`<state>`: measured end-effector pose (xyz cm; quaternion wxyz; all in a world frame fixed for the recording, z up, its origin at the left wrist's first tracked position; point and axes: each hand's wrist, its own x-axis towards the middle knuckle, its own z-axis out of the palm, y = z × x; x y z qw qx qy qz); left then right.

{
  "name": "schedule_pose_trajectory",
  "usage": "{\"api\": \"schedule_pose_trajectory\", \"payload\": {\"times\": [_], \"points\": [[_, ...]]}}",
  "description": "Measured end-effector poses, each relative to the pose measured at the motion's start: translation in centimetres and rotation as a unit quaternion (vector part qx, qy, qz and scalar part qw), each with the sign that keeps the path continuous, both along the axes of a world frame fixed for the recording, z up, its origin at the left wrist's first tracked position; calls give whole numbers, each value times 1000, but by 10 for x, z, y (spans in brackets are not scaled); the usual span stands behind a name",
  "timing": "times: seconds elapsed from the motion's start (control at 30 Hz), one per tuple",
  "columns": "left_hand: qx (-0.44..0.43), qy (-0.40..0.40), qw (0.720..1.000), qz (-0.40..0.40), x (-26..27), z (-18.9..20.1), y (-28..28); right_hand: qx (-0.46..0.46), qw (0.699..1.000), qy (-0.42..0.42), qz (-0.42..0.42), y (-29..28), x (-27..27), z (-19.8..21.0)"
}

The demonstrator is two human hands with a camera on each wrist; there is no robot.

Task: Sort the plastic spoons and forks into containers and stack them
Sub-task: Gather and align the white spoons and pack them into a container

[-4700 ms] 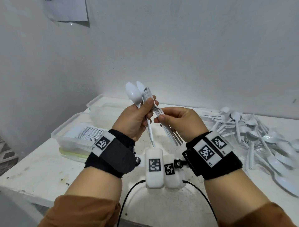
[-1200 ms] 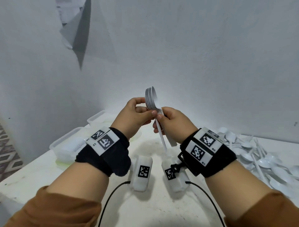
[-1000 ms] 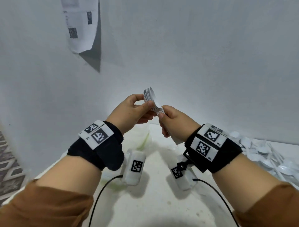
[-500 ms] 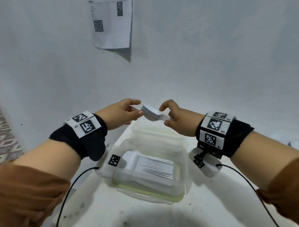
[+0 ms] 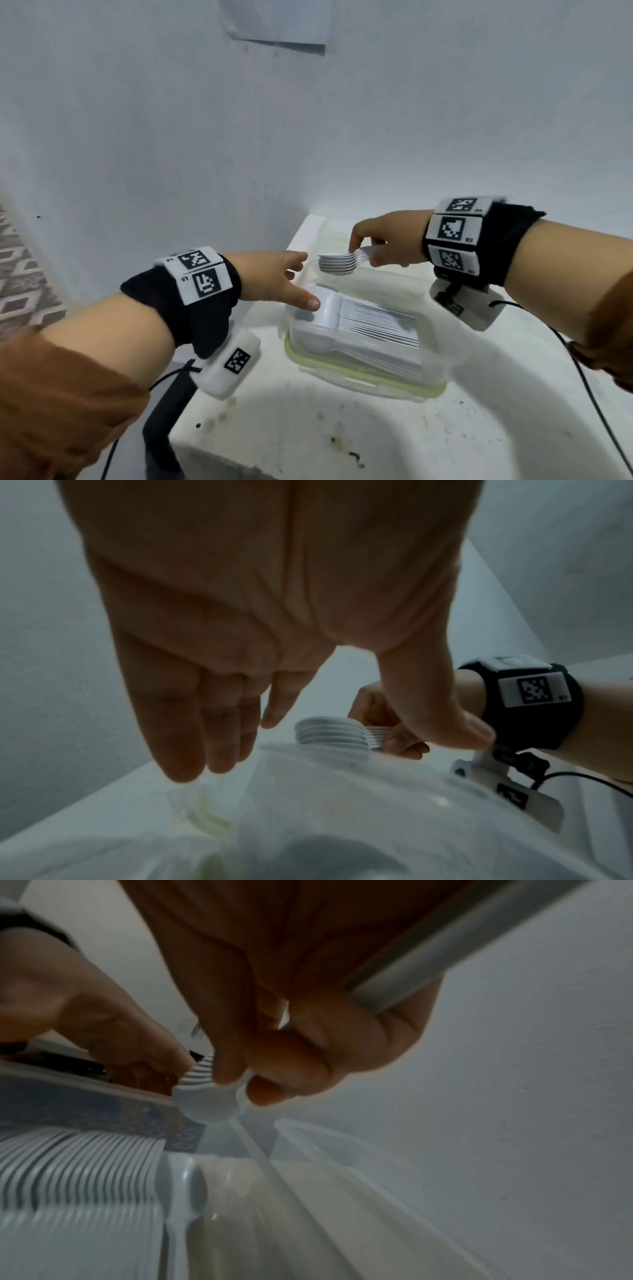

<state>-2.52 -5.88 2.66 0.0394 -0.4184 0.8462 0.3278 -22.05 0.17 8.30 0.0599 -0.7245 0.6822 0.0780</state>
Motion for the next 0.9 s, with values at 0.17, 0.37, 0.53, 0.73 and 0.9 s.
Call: {"api": "schedule_pose_trajectory", "payload": {"times": [0.17, 0.37, 0.53, 0.73, 0.9], "points": [[-8, -25, 999, -43, 2, -8, -1, 36, 999, 25, -8, -13, 6, -18], [-22, -24, 998, -62, 3, -15, -4, 53, 995, 85, -1, -21, 16, -29], [-21, -4, 998, -62, 2, -19, -5, 56, 990, 126, 5, -18, 21, -34], [-11, 8, 998, -67, 2, -21, -4, 75, 982, 175, 2, -18, 32, -36], [4, 21, 997, -72, 2, -21, -4, 81, 976, 202, 8, -18, 42, -37]]}}
